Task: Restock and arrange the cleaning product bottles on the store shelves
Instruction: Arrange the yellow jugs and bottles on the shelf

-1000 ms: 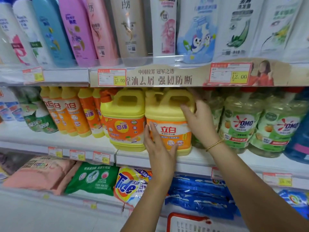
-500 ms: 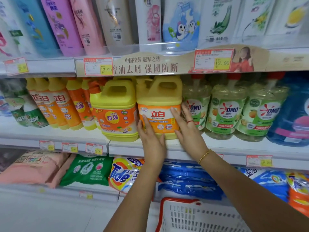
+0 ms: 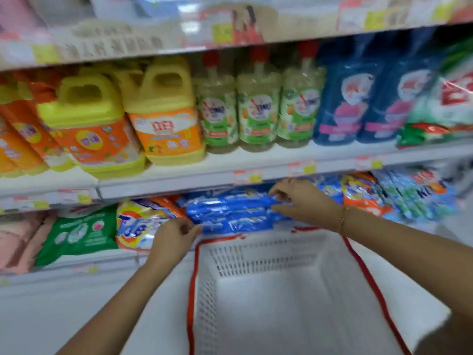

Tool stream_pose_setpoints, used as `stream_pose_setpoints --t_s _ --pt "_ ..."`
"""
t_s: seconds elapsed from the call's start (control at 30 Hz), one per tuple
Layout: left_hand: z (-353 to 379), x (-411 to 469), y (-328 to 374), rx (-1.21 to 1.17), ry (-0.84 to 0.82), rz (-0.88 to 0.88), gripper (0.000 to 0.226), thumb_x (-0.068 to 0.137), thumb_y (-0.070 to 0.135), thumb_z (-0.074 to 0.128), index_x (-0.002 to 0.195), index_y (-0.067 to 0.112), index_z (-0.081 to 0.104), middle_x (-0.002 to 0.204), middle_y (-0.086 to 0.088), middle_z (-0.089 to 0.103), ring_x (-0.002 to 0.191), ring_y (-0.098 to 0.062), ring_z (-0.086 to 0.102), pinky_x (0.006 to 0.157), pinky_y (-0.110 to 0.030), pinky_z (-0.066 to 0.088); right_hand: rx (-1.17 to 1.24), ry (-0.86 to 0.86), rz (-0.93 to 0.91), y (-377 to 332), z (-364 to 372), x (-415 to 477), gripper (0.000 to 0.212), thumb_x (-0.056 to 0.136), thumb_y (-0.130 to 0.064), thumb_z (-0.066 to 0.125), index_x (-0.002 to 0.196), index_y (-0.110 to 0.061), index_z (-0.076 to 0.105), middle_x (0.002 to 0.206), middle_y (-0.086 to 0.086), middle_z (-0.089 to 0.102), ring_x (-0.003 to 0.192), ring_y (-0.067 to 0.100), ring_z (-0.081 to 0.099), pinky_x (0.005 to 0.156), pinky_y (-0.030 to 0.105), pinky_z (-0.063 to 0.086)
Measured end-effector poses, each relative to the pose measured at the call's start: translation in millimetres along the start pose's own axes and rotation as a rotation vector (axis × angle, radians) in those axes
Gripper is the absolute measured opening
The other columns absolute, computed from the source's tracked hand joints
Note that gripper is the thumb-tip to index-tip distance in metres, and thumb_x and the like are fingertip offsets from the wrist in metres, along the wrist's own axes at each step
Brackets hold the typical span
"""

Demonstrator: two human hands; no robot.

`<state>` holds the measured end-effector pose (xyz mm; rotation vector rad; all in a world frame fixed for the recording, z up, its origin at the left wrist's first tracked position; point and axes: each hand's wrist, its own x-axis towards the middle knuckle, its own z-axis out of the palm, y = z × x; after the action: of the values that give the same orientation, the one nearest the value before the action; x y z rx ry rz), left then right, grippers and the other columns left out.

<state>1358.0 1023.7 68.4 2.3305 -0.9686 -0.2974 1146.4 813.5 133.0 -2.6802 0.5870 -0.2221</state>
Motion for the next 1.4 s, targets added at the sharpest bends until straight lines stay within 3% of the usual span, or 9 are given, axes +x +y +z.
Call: stream_pose_setpoints --t_s 0.07,0.2,0.33,0.43,0.53,0.9,1.1,1.23,1.4 --pt "19.8 -7.7 -12.4 -0.027 -0.182 -0.146 0.022 0.084 0.03 0.072 0.09 0.01 0.065 0.083 -0.004 0.067 0.088 -0.027 0.065 0.064 -0.023 0.038 -0.049 -0.153 0.119 47.6 9.6 -41.9 0.048 0.082 -0.023 0.073 0.124 -0.007 0.056 0.114 0.01 0.06 0.1 0.021 0.054 0.095 0.035 0.042" --pt "46.7 -28.7 -20.1 -0.004 -0.429 -0.364 0.079 0.078 0.024 0.08 0.141 0.003 0.037 0.14 -0.015 0.048 0.122 -0.03 0.051 0.087 -0.028 0.04 -0.017 -0.352 0.379 117.7 14.8 -112.2 0.082 0.08 -0.027 0.076 0.146 -0.011 0.03 0.145 0.008 0.04 0.128 0.021 0.044 0.099 0.021 0.035" --pt "49.5 -53.6 -43.3 -0.043 -0.756 -0.536 0.077 0.073 0.021 0.083 0.137 0.016 0.04 0.122 -0.006 0.063 0.101 -0.024 0.062 0.086 -0.042 0.054 0.271 -0.417 0.732 158.7 38.6 -149.3 0.105 0.075 -0.028 0.08 0.153 -0.017 0.01 0.152 0.012 0.03 0.133 0.026 0.04 0.096 0.031 0.043" --pt "51.0 -52.2 -60.6 -0.209 -0.666 -0.594 0.079 0.075 0.004 0.079 0.142 0.021 0.041 0.099 -0.01 0.073 0.089 -0.029 0.07 0.08 -0.044 0.057 0.578 -0.455 0.952 179.9 59.7 -162.9 0.102 0.077 -0.016 0.079 0.152 -0.023 0.009 0.143 0.016 0.042 0.122 0.03 0.049 0.086 0.036 0.052" --pt "56.2 -47.0 -69.4 -0.299 -0.597 -0.626 0.072 0.083 0.001 0.07 0.144 0.023 0.04 0.107 -0.016 0.07 0.093 -0.034 0.069 0.088 -0.051 0.054 0.693 -0.546 0.925 189.4 84.3 -166.8 0.087 0.079 -0.003 0.074 0.148 -0.028 0.026 0.118 0.005 0.063 0.104 0.022 0.062 0.081 0.035 0.057" --pt "76.5 -43.2 -83.0 -0.426 -0.496 -0.808 0.064 0.088 -0.004 0.061 0.14 0.026 0.042 0.101 -0.018 0.066 0.084 -0.031 0.063 0.07 -0.041 0.057 0.71 -0.466 1.003 191.8 102.6 -154.8 0.072 0.076 0.009 0.07 0.133 -0.02 0.038 0.112 0.017 0.061 0.103 0.04 0.06 0.088 0.054 0.053" --pt "61.7 -52.4 -41.3 -0.21 -0.429 -0.753 0.065 0.088 -0.001 0.06 0.145 0.02 0.038 0.111 -0.014 0.065 0.09 -0.03 0.063 0.081 -0.038 0.052 0.501 -0.358 1.116 147.3 74.8 -141.9 0.058 0.078 0.009 0.066 0.131 -0.003 0.046 0.101 0.008 0.056 0.088 0.028 0.055 0.07 0.028 0.045" --pt "21.6 -56.0 -16.7 -0.165 -0.382 -0.714 0.075 0.079 -0.008 0.063 0.144 0.018 0.037 0.124 -0.013 0.062 0.108 -0.033 0.06 0.088 -0.038 0.048 0.473 -0.389 1.109 124.7 25.9 -130.0 0.051 0.077 0.007 0.067 0.124 -0.003 0.05 0.088 0.007 0.056 0.075 0.026 0.054 0.057 0.026 0.041" --pt "-56.7 -42.5 24.0 -0.169 -0.379 -0.726 0.079 0.075 -0.012 0.067 0.143 0.016 0.039 0.115 -0.011 0.061 0.102 -0.032 0.059 0.085 -0.041 0.05 0.433 -0.382 1.085 82.4 -56.5 -113.8 0.049 0.076 0.004 0.069 0.121 -0.005 0.051 0.082 0.004 0.056 0.075 0.026 0.054 0.057 0.026 0.04"
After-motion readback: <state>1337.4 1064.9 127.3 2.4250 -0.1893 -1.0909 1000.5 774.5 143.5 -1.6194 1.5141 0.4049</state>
